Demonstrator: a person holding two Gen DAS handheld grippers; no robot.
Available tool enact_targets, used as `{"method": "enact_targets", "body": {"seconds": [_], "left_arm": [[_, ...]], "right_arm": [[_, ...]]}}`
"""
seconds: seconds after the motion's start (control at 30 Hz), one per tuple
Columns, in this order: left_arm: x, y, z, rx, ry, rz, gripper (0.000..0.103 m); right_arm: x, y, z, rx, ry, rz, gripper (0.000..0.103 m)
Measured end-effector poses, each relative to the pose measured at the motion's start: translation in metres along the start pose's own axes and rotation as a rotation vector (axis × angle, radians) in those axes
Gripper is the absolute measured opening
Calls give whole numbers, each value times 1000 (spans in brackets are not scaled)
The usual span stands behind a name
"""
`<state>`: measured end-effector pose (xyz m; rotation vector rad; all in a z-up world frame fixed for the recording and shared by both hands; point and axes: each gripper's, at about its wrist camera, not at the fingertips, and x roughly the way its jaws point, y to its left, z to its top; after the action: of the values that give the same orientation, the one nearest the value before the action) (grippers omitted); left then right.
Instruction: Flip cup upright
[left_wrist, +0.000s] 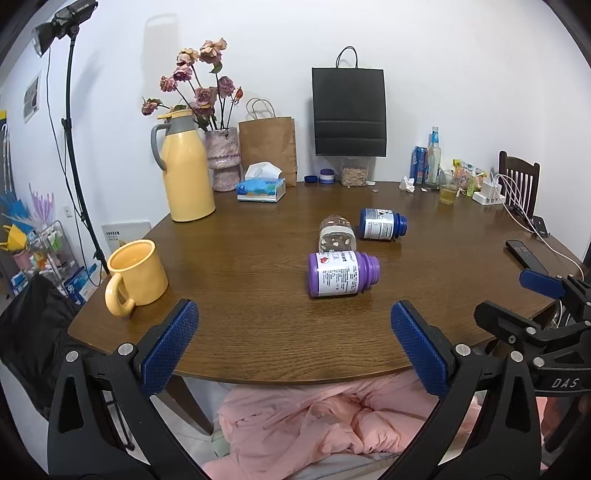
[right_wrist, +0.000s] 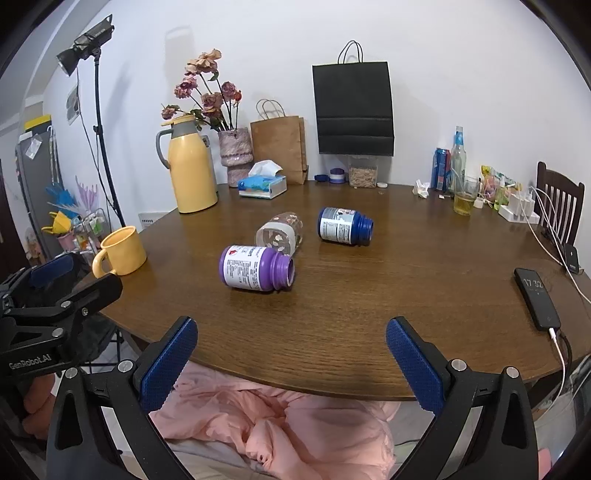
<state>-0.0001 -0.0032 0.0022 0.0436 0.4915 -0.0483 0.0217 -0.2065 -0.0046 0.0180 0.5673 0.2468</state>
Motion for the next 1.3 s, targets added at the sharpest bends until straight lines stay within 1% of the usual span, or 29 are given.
{"method": "enact_targets", "body": {"seconds": [0.7,1.13,1.3], "left_arm": [[1,-5,9,19,-9,10,103],[-1,-6,7,21,-22,9,103],[-2,-5,5,14,-35,7,103]], "right_arm": [[-4,-2,5,1,-12,-13,103],[-4,1,7,-13,-13,-14,103],[-7,-1,8,-8,-29,-27,103]]}}
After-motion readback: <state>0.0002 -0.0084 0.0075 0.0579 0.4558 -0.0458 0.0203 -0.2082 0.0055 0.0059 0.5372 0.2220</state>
